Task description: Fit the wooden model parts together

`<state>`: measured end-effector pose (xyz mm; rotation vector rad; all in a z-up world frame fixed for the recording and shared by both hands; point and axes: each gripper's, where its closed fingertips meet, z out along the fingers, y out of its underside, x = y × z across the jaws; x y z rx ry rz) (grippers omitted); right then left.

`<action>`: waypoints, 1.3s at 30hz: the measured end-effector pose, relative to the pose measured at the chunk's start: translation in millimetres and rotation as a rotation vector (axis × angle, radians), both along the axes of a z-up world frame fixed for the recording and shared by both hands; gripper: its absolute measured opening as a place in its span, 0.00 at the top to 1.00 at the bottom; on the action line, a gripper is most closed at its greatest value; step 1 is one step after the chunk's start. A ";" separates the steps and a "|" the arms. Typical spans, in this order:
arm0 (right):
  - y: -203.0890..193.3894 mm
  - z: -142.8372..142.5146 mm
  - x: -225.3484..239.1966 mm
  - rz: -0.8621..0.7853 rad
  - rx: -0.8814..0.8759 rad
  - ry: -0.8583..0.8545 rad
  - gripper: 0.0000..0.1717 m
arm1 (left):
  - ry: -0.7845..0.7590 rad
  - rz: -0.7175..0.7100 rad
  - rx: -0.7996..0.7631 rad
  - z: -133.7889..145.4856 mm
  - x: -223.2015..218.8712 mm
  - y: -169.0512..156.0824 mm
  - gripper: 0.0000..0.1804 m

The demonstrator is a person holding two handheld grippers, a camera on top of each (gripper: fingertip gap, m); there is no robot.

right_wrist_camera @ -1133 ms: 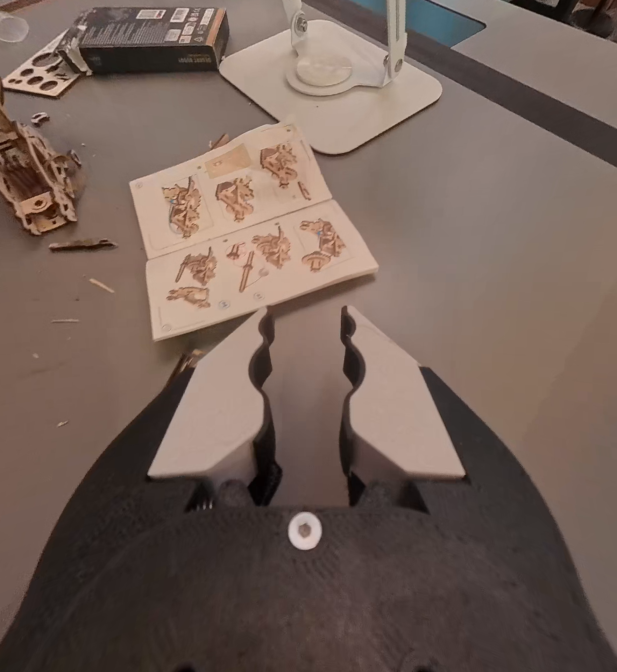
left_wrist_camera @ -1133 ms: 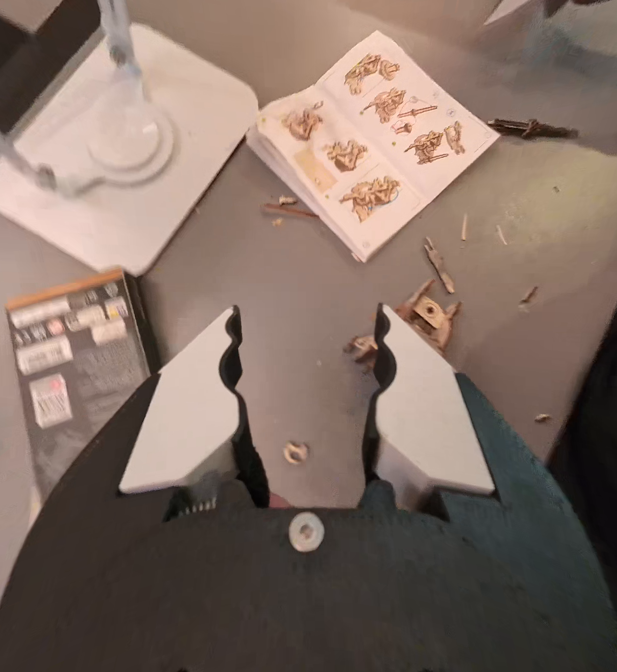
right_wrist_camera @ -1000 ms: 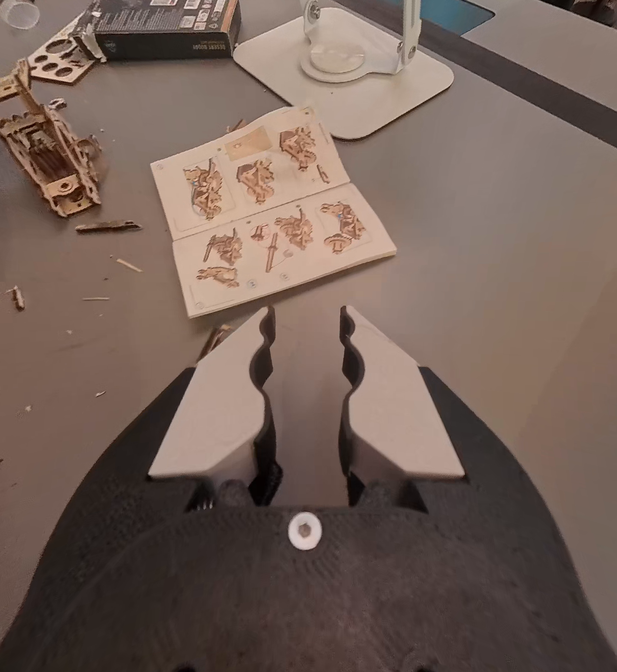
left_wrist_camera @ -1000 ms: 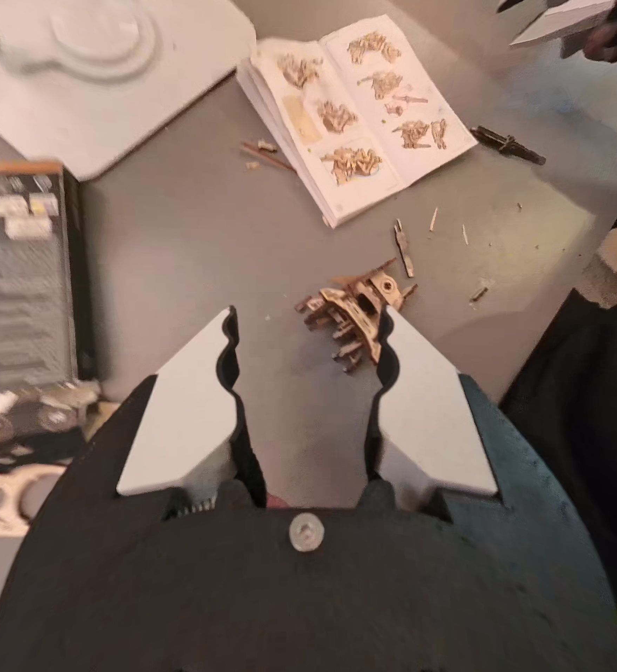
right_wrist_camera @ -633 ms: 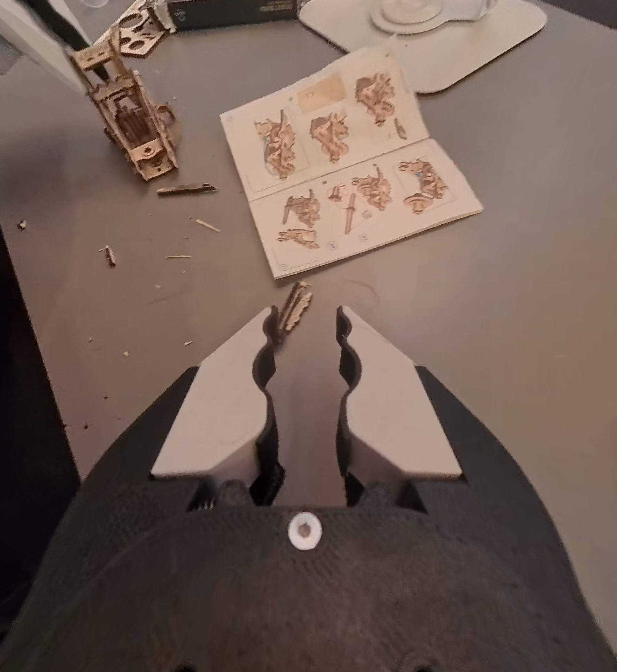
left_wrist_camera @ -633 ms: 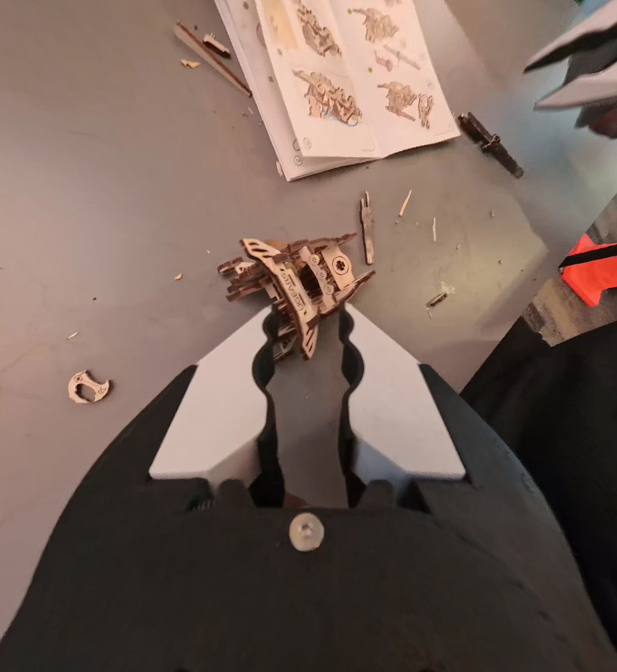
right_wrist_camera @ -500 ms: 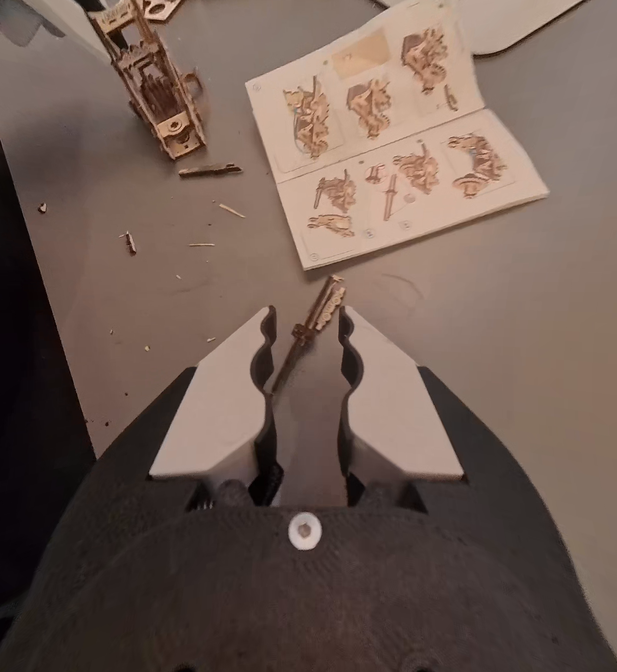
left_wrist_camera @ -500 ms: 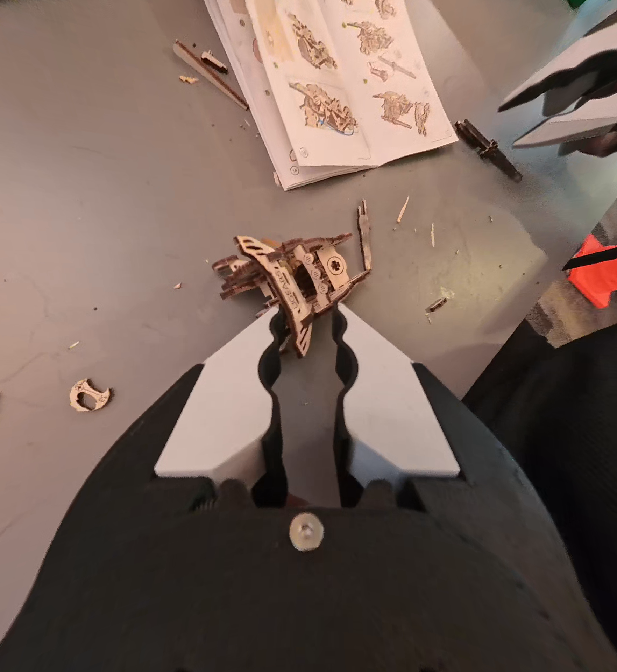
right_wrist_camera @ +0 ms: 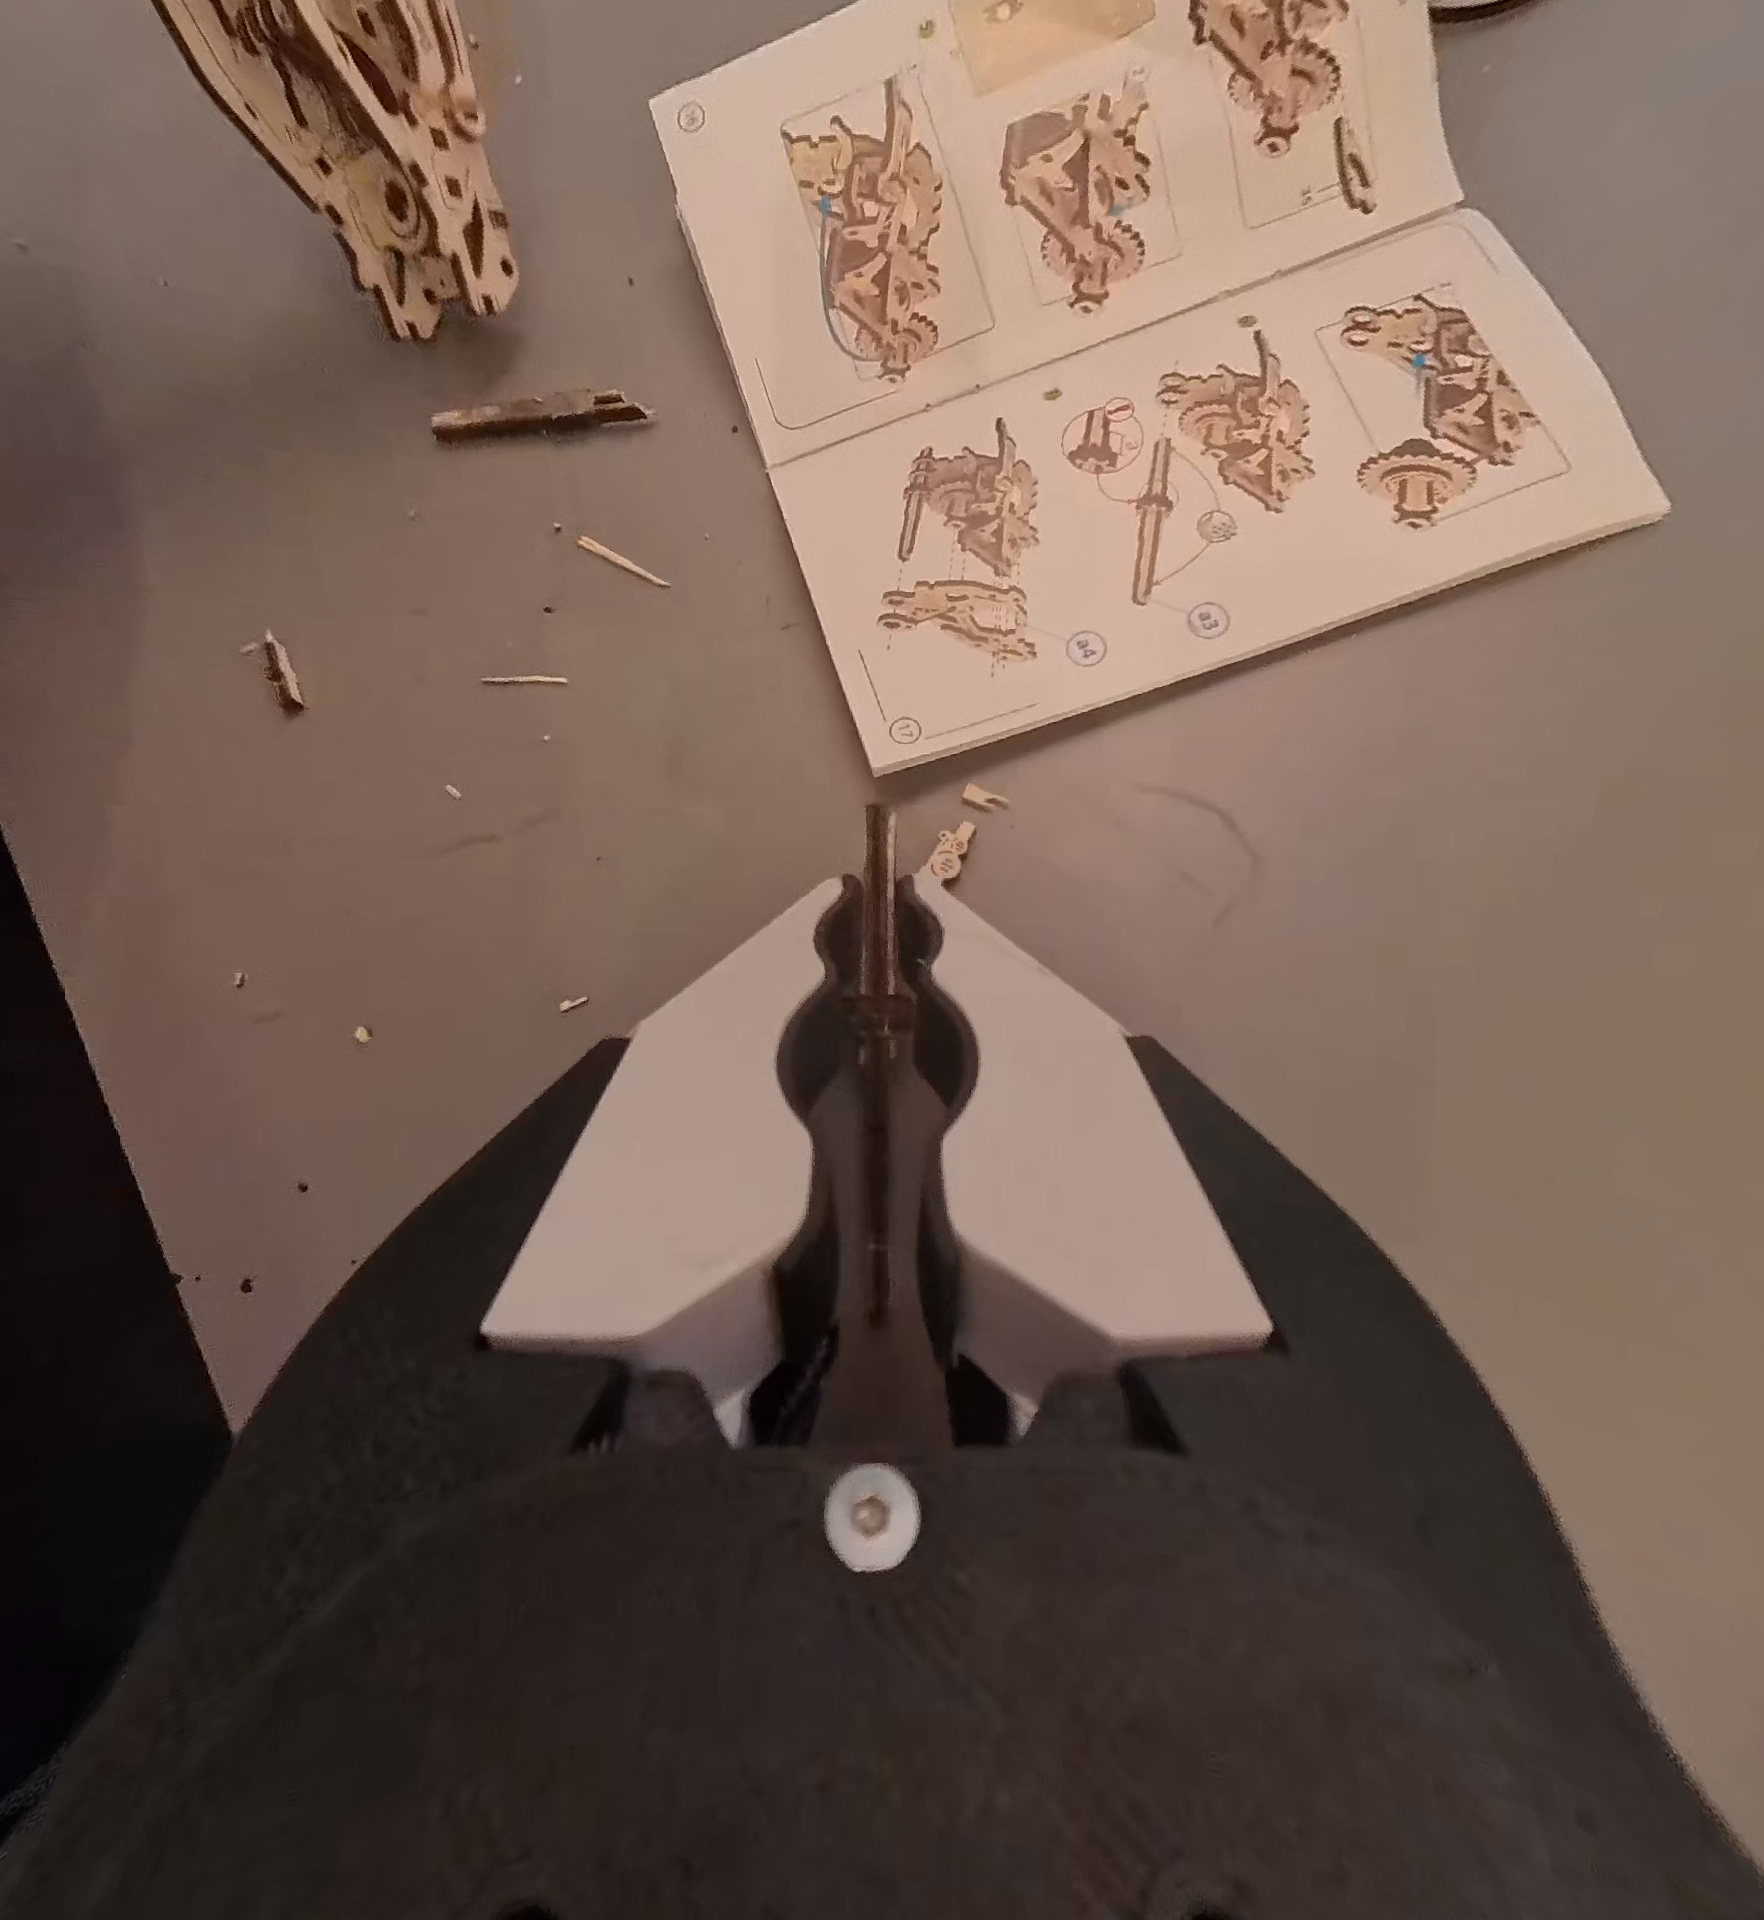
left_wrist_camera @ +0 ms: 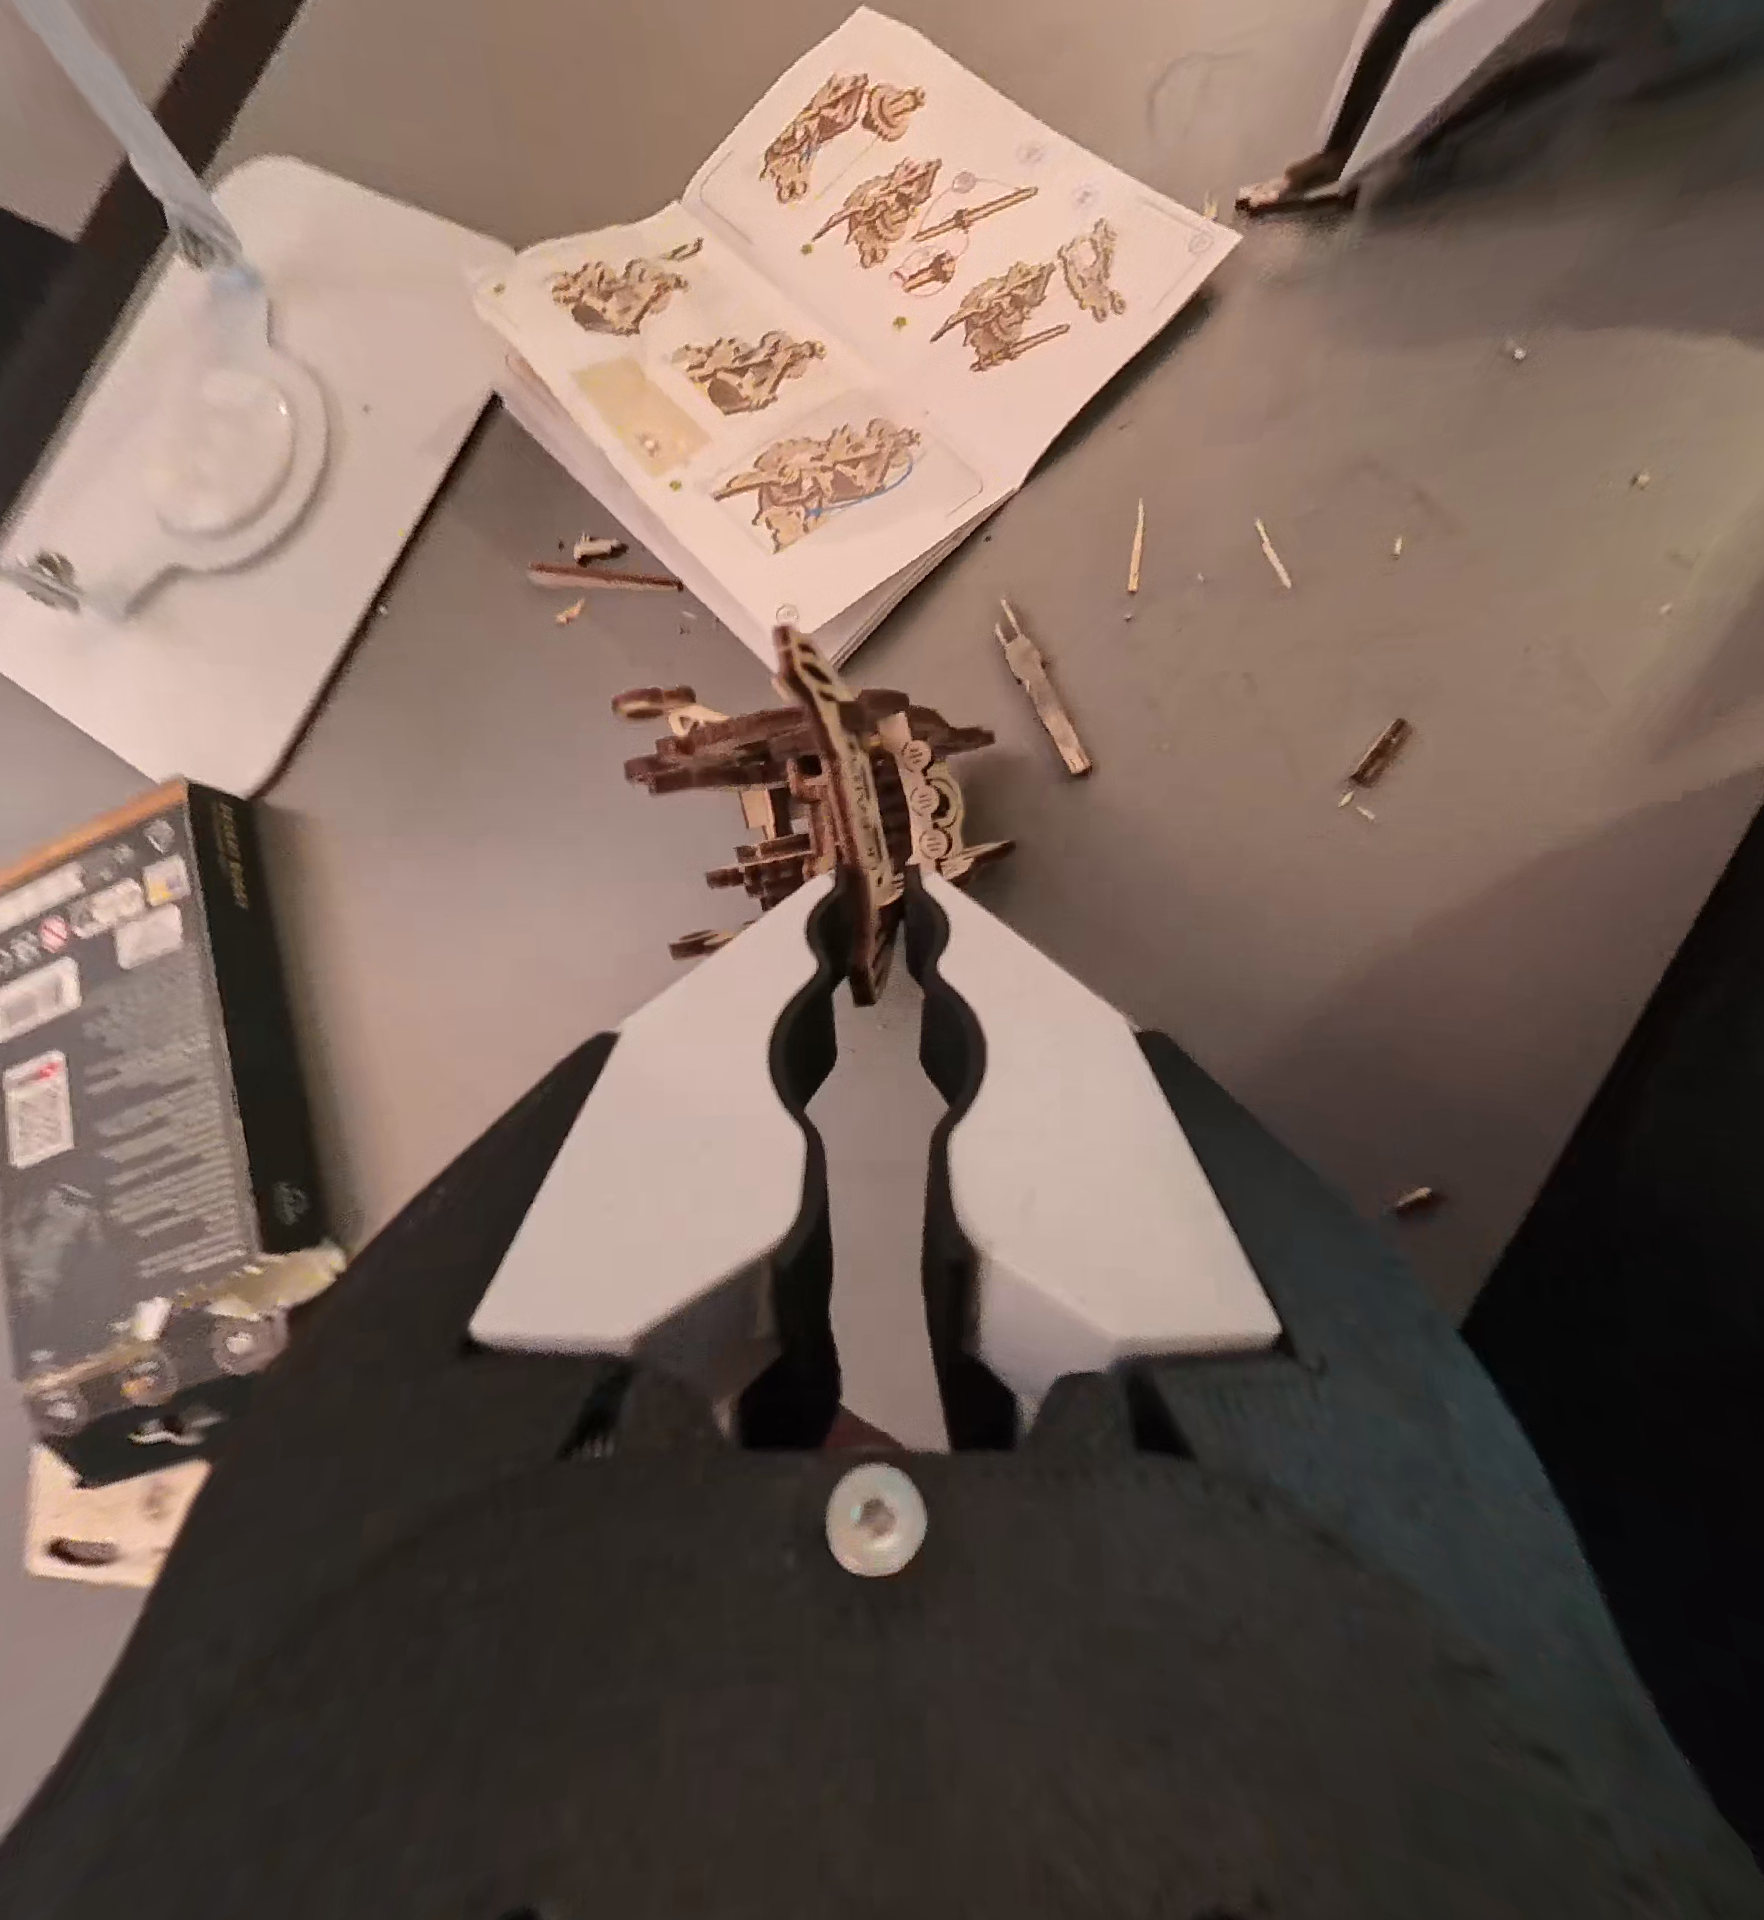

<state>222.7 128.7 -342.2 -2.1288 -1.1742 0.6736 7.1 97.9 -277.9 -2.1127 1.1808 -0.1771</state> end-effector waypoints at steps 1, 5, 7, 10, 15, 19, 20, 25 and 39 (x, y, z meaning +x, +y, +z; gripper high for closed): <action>-1.8 3.5 0.7 0.001 -0.006 0.023 0.98 | 0.030 -0.028 0.035 0.4 1.6 0.0 0.96; -8.3 19.8 0.9 0.012 -0.021 0.112 0.98 | 0.131 -0.127 0.142 2.5 11.8 -2.8 0.96; -8.7 28.5 -0.6 0.012 -0.016 0.143 0.98 | 0.157 -0.183 0.173 3.6 19.6 -6.2 0.97; -7.6 45.1 -7.6 0.028 -0.009 0.204 0.98 | 0.205 -0.255 0.221 3.1 27.4 -9.4 0.96; -4.2 65.0 -18.6 0.072 0.041 0.205 0.98 | 0.227 -0.329 0.250 5.3 37.1 -14.4 0.96; -4.0 79.1 -31.2 0.101 0.041 0.229 0.98 | 0.246 -0.378 0.272 10.5 40.6 -14.9 0.96; -4.2 84.1 -35.8 0.110 0.039 0.244 0.98 | 0.252 -0.390 0.276 11.4 40.9 -15.0 0.96; -1.9 114.1 -66.4 0.157 0.007 0.335 0.98 | 0.316 -0.464 0.329 13.1 40.9 -17.0 0.97; 4.1 120.5 -160.0 0.289 -0.570 0.531 0.99 | 0.526 -0.777 0.459 14.8 48.7 -33.5 0.96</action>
